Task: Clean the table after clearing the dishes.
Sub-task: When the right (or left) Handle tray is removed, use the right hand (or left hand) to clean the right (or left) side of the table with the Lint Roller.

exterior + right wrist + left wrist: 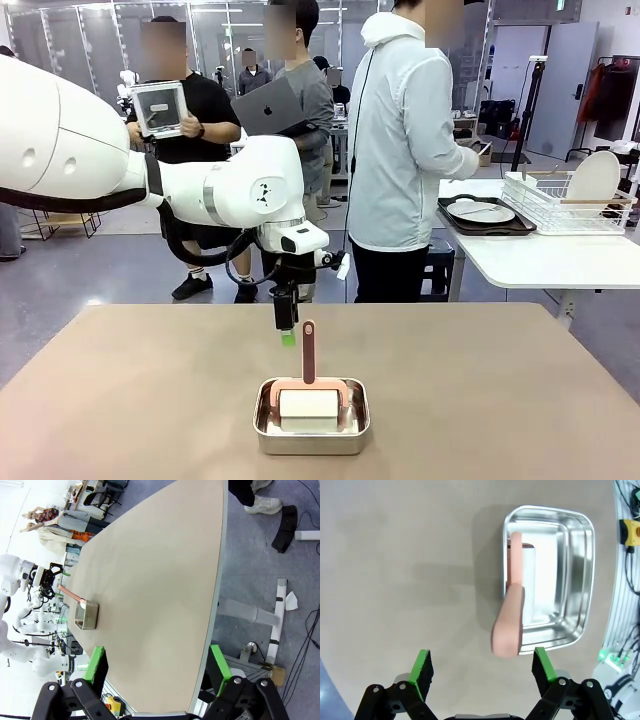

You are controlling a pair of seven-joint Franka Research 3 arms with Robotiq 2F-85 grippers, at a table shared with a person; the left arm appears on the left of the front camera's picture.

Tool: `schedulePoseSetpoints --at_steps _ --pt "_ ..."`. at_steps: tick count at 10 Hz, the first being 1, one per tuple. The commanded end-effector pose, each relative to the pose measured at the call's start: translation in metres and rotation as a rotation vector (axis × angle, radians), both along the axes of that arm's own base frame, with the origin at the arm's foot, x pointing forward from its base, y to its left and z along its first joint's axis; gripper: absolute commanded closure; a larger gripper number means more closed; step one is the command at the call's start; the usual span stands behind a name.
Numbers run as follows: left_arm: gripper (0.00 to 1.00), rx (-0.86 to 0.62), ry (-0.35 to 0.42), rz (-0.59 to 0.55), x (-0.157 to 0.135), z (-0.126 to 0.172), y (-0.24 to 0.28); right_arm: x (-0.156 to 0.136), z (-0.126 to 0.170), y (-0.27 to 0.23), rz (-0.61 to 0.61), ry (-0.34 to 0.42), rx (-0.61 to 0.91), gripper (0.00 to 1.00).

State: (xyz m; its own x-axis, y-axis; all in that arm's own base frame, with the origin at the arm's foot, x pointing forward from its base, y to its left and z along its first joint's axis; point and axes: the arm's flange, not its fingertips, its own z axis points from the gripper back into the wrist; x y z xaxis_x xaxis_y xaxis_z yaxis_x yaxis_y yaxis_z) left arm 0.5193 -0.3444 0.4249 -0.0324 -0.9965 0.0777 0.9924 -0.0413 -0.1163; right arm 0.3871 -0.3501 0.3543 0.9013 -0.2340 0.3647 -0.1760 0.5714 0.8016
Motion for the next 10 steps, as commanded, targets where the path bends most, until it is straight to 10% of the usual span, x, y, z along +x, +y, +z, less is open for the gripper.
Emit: schedulePoseSetpoints --at_steps 1,10 --pt "0.0 -0.007 0.041 -0.005 -0.001 0.007 0.0 -0.004 0.001 0.004 0.0 0.0 -0.016 0.0" --pt "0.0 -0.037 0.176 0.003 0.002 -0.005 -0.027 -0.004 0.001 0.004 0.0 0.0 -0.016 0.0"
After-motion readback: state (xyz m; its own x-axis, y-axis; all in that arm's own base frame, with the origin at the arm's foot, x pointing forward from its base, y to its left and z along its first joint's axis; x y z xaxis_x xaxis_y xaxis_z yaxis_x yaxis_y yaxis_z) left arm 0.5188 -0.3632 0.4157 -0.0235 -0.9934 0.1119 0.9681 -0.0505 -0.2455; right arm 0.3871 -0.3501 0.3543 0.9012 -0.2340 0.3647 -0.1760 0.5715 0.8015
